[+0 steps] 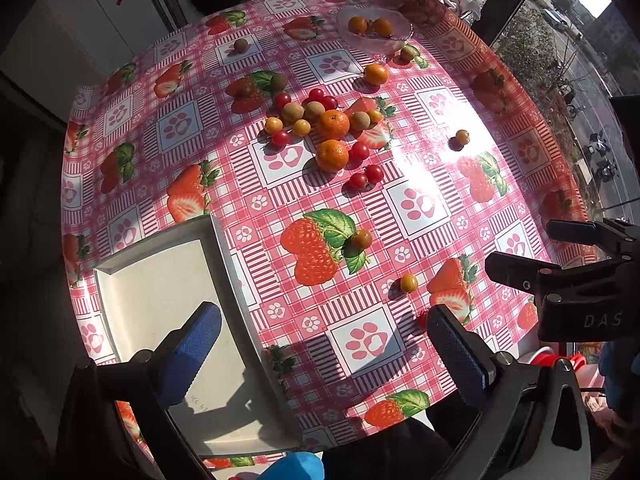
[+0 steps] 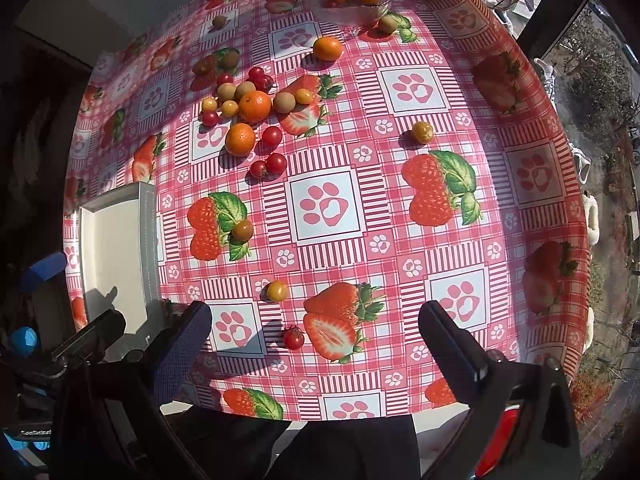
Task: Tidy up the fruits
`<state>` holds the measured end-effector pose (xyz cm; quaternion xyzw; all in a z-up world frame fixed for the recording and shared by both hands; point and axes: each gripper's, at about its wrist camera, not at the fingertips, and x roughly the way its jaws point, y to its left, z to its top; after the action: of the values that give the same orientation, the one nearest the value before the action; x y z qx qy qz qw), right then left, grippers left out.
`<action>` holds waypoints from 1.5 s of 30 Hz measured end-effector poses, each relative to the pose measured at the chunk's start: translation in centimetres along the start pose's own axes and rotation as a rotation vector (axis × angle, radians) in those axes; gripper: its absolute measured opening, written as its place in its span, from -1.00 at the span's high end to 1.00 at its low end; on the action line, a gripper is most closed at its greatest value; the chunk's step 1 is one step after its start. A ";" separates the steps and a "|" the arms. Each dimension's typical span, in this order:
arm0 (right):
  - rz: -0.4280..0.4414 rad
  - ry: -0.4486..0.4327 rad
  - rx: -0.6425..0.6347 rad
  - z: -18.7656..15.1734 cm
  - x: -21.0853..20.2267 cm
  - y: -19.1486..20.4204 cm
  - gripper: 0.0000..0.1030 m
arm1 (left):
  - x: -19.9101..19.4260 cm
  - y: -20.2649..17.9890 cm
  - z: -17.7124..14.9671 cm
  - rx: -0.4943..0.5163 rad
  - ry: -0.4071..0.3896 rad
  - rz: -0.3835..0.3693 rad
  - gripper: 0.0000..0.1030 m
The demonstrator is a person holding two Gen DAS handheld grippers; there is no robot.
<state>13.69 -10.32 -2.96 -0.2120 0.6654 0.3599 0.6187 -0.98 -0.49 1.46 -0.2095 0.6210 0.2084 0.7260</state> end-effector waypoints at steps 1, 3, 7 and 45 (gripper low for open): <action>0.000 0.001 0.001 0.0 0.0 0.0 -1.00 | 0.0 0.0 0.0 -0.001 0.000 -0.001 -1.00; 0.001 0.001 0.001 0.0 0.0 -0.1 -1.00 | 0.1 -0.1 -0.1 0.003 0.001 -0.003 -1.00; 0.001 0.001 0.000 -0.1 0.0 -0.1 -1.00 | 0.1 -0.3 -0.2 0.011 0.002 0.002 -1.00; 0.008 0.018 0.012 -0.5 0.3 -0.4 -1.00 | 1.0 -0.4 -0.4 0.004 0.063 0.006 -1.00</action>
<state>13.62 -10.86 -3.30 -0.2087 0.6739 0.3565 0.6126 -0.98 -1.01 0.38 -0.2126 0.6444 0.2026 0.7060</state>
